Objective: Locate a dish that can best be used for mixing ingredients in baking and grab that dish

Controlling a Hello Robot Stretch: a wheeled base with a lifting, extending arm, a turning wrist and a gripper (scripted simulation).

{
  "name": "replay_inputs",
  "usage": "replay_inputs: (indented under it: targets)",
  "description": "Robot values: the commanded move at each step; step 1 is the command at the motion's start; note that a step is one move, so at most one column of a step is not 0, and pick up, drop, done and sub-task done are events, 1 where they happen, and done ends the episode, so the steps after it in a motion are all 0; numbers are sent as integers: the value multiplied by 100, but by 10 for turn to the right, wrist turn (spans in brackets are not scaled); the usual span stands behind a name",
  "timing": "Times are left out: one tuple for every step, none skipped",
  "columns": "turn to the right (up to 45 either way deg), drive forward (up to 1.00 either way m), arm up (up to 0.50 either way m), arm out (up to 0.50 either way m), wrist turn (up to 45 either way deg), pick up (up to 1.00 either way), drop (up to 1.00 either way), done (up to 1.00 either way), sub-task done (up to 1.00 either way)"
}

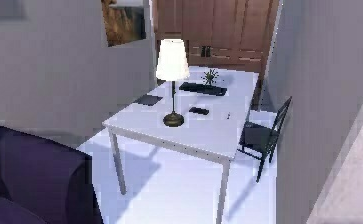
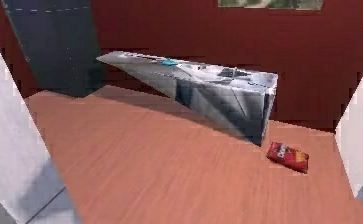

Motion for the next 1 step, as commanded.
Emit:
replay_inputs:
  targets:
    - [-210,0,0,0,0,0,0,0,0]
